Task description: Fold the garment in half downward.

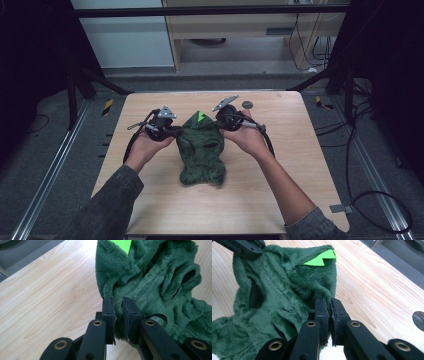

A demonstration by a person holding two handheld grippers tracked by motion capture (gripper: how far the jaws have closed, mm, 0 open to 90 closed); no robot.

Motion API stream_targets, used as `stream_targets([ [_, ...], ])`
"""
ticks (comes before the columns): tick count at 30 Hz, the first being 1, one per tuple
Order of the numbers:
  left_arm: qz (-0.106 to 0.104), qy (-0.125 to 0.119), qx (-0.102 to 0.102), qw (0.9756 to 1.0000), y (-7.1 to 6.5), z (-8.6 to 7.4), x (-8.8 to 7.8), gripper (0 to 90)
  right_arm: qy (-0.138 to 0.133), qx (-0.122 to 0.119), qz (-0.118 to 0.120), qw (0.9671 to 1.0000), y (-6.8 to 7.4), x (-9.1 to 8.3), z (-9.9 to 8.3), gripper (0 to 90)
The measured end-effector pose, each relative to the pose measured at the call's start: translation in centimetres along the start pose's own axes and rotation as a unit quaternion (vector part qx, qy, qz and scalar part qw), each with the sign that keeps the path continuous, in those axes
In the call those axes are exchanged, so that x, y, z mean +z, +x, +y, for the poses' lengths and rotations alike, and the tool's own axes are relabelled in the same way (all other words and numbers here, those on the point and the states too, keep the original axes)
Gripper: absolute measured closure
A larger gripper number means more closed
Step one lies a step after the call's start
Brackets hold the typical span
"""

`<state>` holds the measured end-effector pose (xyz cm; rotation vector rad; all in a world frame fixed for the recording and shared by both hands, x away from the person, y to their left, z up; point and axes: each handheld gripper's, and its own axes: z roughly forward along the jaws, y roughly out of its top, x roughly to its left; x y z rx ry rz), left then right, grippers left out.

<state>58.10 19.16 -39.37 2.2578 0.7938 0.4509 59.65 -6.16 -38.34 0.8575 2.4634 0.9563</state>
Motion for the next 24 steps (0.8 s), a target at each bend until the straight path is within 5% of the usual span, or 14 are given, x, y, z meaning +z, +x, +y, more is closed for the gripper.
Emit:
stream_targets([
  [24,-0.002,-0.007,0.019,0.9998,-1.9,-1.6,-0.7,79.8,-0.017,-0.012,-0.001,0.9998,1.7,-0.9,-2.3,85.0],
])
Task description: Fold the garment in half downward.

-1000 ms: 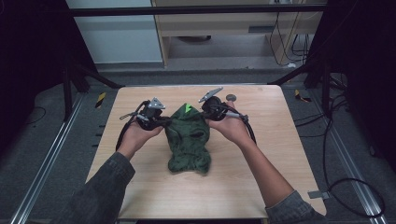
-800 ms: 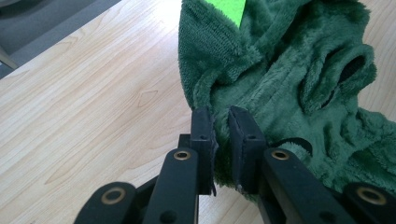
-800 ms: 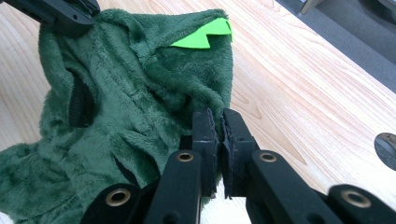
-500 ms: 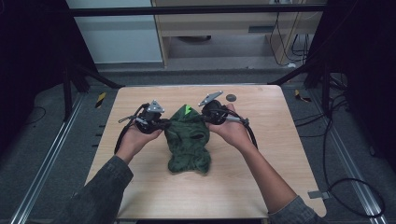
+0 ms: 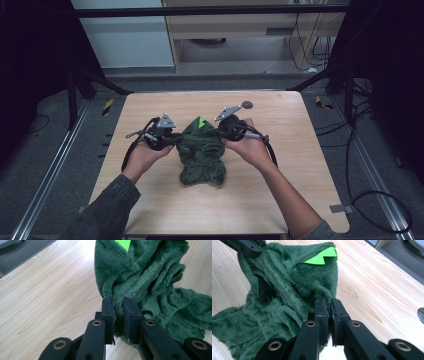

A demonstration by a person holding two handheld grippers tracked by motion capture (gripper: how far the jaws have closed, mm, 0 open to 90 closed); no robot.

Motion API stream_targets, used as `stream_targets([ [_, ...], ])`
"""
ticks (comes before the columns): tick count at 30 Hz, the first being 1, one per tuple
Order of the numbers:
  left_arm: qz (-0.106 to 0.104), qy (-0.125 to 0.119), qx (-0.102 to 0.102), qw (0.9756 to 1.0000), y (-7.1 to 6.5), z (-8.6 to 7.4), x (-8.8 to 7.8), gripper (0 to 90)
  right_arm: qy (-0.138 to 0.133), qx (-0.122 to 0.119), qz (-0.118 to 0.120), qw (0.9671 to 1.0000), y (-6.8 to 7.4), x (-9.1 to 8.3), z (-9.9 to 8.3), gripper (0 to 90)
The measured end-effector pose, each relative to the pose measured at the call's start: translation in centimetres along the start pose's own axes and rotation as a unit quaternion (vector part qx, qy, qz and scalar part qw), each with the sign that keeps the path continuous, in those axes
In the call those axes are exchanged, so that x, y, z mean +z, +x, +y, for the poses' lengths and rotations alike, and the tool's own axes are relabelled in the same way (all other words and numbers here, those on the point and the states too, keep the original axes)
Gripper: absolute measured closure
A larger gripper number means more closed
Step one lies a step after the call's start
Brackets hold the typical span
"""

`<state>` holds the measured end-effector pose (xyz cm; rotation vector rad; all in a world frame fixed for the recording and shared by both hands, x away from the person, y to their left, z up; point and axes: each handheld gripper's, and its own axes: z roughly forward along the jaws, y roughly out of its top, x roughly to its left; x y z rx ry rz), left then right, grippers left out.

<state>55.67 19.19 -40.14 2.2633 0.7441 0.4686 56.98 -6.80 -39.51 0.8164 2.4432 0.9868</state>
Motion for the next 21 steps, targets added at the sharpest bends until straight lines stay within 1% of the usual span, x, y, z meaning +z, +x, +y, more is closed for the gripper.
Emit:
stream_targets([
  [3,0.003,-0.002,0.001,1.0000,-0.3,-0.2,0.0,79.9,-0.002,-0.001,0.002,1.0000,0.3,-0.2,-0.4,84.9],
  [4,0.001,-0.003,0.003,1.0000,-0.7,-0.4,0.0,79.9,-0.004,0.000,0.002,1.0000,0.5,-0.3,-0.5,84.8],
  [9,-0.001,-0.003,0.012,0.9999,-1.5,-0.9,-0.2,79.7,-0.006,-0.001,0.004,1.0000,0.9,-0.6,-1.2,84.6],
  [14,-0.004,-0.002,0.015,0.9999,-2.0,-1.5,-0.3,79.3,-0.010,0.000,0.007,0.9999,1.4,-0.8,-1.7,84.3],
  [21,-0.008,-0.003,0.015,0.9999,-2.4,-2.1,-0.6,79.1,-0.013,-0.010,0.006,0.9998,2.2,-1.1,-2.1,83.9],
])
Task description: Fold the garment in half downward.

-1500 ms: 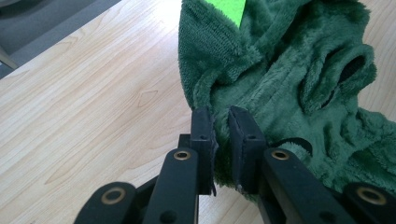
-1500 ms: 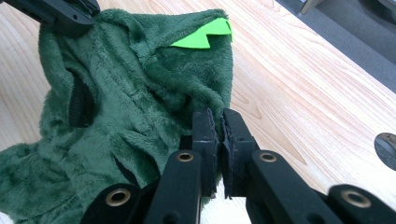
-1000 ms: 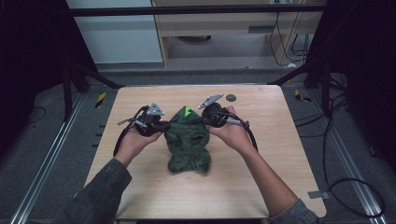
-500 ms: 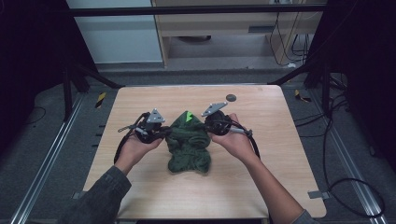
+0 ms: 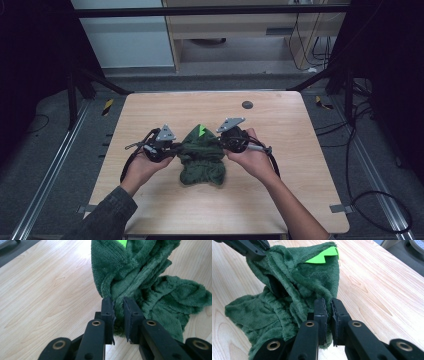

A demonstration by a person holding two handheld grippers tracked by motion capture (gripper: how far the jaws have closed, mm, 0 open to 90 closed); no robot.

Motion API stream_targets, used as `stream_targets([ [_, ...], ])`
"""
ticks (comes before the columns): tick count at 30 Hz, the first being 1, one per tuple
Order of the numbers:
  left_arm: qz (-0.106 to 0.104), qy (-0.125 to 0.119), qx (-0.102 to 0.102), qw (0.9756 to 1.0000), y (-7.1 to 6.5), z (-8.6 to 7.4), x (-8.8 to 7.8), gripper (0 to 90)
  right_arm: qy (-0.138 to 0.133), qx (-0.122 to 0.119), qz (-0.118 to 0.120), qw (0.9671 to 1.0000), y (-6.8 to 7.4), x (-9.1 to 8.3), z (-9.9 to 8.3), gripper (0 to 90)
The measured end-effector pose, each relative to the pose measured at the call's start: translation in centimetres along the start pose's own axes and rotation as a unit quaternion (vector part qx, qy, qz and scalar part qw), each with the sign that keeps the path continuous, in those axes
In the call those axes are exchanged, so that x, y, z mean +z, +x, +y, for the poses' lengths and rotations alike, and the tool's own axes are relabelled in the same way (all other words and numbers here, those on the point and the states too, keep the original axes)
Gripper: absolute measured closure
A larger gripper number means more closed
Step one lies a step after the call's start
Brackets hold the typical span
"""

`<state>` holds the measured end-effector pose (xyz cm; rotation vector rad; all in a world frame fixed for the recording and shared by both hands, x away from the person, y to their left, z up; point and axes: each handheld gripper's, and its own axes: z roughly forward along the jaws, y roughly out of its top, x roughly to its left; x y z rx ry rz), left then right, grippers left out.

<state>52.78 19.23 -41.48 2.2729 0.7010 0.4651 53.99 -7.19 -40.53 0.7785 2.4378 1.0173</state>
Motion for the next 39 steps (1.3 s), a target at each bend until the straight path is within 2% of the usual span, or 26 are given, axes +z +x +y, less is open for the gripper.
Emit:
stream_targets([
  [19,-0.002,0.003,-0.005,1.0000,-0.3,-1.2,0.2,78.4,0.001,-0.006,0.007,1.0000,1.0,0.0,-0.7,82.2],
  [39,-0.008,-0.001,-0.007,0.9999,-2.0,-3.1,0.8,76.2,0.000,-0.009,0.014,0.9999,3.0,-0.1,-3.1,79.9],
])
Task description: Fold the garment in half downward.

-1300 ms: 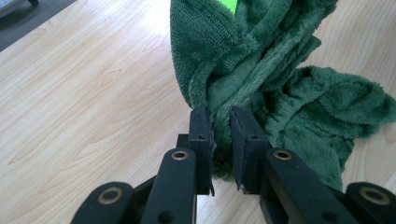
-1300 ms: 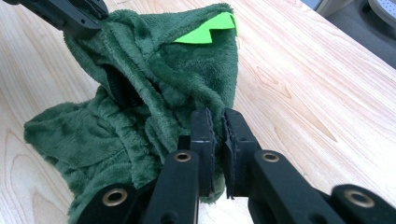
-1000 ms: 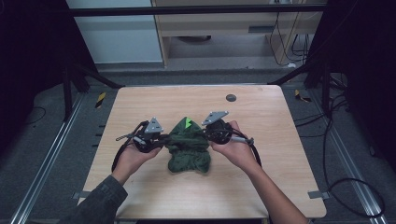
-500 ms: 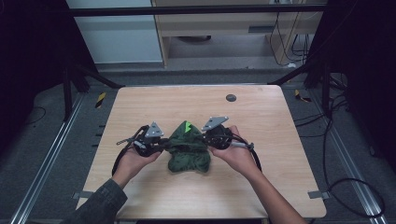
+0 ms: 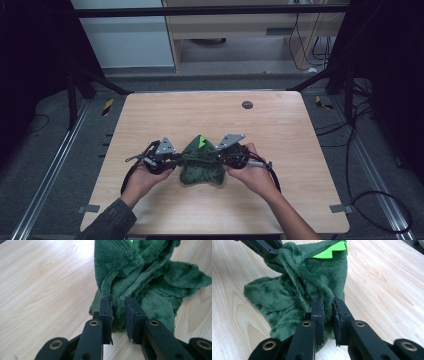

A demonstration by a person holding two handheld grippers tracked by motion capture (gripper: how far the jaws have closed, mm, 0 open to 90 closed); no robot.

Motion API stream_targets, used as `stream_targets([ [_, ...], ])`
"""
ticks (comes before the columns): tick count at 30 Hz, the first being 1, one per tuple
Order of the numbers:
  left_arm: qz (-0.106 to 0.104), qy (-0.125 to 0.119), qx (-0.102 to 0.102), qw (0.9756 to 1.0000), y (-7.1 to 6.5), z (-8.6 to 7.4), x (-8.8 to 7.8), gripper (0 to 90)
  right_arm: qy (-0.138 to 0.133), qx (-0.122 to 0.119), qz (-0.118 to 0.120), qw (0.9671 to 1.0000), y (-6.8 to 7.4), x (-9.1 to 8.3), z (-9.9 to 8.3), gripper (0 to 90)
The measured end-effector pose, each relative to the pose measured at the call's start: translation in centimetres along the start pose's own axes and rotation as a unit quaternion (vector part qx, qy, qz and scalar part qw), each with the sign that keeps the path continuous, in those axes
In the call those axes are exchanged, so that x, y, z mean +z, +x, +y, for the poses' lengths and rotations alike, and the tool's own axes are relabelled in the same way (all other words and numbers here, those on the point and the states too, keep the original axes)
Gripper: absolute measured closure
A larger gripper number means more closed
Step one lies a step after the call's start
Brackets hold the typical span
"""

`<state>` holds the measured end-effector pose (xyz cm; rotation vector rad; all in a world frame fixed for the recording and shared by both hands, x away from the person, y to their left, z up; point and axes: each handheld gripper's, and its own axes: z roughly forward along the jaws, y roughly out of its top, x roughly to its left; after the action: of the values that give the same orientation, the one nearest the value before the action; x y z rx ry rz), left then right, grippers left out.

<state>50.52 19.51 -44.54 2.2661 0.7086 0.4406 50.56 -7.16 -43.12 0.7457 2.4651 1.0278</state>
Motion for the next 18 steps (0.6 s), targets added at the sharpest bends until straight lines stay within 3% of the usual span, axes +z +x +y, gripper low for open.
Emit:
stream_targets([
  [18,-0.014,-0.006,-0.009,0.9998,-1.0,-1.6,0.0,75.8,0.005,-0.004,0.007,1.0000,1.6,-0.2,-1.9,76.0],
])
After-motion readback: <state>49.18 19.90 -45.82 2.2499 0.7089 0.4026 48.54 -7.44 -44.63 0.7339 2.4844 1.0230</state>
